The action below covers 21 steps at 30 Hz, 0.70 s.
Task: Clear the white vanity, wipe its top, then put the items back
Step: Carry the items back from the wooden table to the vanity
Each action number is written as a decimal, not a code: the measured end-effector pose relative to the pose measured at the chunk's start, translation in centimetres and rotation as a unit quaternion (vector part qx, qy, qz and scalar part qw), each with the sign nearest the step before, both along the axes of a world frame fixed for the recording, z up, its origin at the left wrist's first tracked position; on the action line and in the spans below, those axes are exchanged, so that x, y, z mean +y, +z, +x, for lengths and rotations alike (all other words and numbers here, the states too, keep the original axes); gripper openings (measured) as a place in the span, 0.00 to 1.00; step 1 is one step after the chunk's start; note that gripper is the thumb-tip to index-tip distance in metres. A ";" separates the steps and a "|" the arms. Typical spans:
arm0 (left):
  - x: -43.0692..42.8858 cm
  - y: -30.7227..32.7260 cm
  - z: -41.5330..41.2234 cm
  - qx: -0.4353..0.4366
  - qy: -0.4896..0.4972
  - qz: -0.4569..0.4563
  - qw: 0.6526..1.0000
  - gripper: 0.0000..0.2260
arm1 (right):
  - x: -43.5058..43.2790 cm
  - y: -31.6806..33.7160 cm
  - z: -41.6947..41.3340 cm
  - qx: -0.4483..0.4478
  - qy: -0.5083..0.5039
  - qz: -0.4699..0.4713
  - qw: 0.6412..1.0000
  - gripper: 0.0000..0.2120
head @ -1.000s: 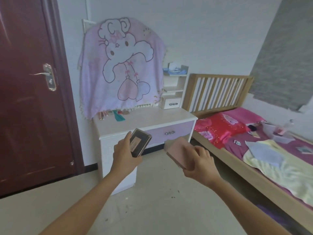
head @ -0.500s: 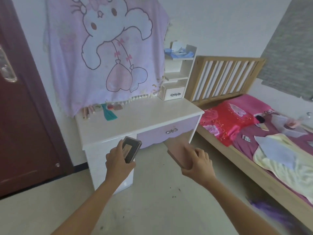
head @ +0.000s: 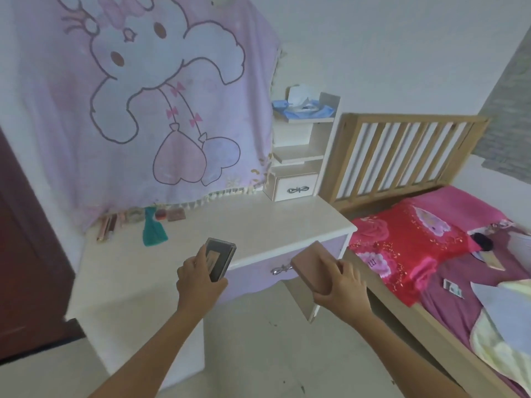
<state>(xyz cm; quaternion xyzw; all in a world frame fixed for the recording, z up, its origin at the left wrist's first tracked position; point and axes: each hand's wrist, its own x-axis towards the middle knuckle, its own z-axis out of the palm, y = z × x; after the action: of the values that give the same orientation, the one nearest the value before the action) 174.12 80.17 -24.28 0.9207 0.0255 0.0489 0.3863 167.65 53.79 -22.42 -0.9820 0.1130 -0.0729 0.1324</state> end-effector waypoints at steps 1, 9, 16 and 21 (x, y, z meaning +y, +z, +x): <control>-0.8 0.1 0.9 -0.003 0.011 0.004 1.000 0.35 | -0.7 -0.1 1.5 0.003 0.016 -0.003 1.000 0.39; -2.8 -3.8 4.6 0.043 0.099 0.006 0.994 0.35 | -1.3 -3.7 11.0 0.064 0.117 0.055 0.989 0.36; -1.7 -6.6 11.4 0.042 0.156 0.033 0.986 0.33 | 2.5 -6.4 19.1 0.098 0.179 0.048 0.978 0.33; -2.2 -7.6 20.2 0.059 0.151 0.061 0.985 0.28 | 4.1 -6.9 26.4 0.124 0.177 0.028 0.976 0.34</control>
<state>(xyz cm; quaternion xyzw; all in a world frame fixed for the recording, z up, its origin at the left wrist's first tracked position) 194.36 77.97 -31.85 0.9294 0.1845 0.0537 0.3152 194.07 57.84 -29.33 -0.9838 -0.0447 0.0774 0.1557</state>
